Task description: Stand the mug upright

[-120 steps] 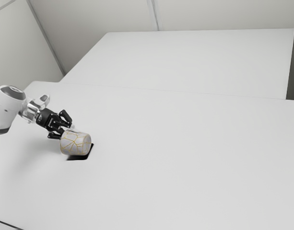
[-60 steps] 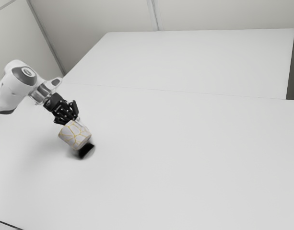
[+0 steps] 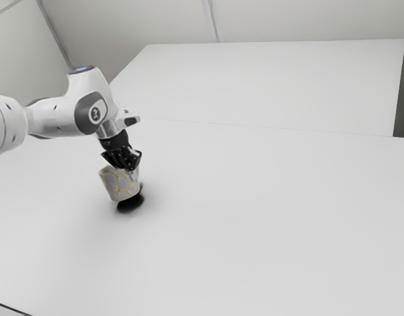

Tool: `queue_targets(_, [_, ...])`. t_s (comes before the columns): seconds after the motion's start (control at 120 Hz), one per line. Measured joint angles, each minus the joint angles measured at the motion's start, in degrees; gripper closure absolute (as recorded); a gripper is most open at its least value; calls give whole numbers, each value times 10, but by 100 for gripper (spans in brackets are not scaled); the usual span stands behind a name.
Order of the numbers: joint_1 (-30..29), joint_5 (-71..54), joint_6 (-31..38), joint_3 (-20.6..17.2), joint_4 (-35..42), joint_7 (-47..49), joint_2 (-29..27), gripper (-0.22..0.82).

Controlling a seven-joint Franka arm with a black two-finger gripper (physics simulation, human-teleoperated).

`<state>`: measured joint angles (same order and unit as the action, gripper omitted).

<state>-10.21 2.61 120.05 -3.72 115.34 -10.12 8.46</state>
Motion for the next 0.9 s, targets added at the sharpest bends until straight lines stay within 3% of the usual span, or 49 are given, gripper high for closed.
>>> queue_targets(0.325, [10,-17,104,-11,24,54,12,74])
queue_targets(0.608, [15,-22,150,-22,62,96,16,77])
queue_targets(0.775, [18,-17,156,-23,66,111,9,40])
queue_targets(0.9, [24,-16,149,-19,65,120,-13,22])
